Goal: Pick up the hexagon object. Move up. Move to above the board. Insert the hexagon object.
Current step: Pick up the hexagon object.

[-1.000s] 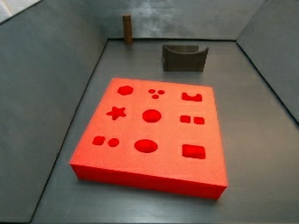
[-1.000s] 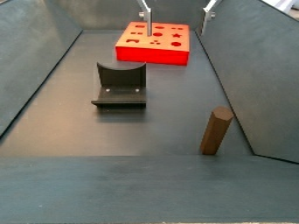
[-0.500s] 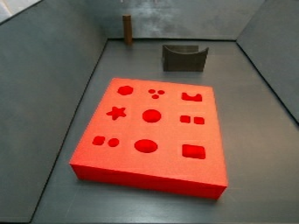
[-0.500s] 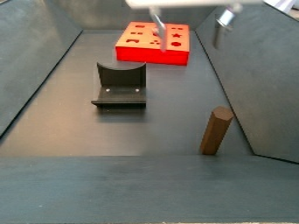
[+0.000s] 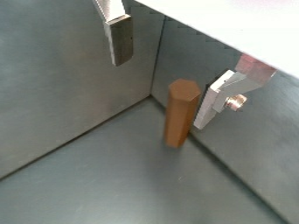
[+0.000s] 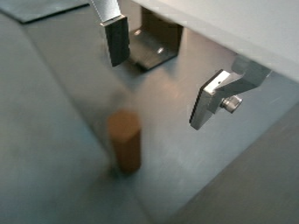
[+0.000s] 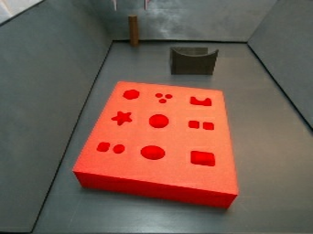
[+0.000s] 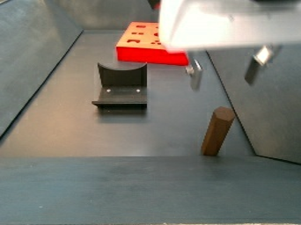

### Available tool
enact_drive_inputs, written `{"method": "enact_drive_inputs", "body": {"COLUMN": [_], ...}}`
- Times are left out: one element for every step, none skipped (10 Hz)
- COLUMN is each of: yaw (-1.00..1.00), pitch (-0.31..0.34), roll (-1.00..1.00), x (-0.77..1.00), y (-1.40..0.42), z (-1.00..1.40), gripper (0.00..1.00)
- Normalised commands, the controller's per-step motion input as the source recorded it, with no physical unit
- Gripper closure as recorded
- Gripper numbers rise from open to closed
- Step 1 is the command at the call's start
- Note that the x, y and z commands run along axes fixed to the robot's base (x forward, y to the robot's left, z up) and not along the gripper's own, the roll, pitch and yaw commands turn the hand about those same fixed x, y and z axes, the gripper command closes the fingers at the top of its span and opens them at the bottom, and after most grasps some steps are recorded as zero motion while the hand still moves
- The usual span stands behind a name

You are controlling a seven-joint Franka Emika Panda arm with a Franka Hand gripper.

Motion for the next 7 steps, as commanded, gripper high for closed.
{"method": "enact_drive_inputs", "body": {"yaw": [0.19,0.19,0.14,0.00,0.00,0.06,0.00], "pitch": [-0.104,-0.064,0.000,-0.066,-0.157,-0.107,-0.003], "roll": [-0.01,-0.04,-0.11,-0.03,-0.01,0.00,-0.01], "x": [-0.30,0.00,0.35,0.14,0.00,0.00,0.00], "y": [0.69,0.68,0.66,0.30,0.16,0.00,0.01], "z": [-0.59,-0.55,-0.59,-0.91,-0.91,-0.64,0.00], "gripper": [0.00,0.00,0.00,0.00,0.00,0.00,0.00]}}
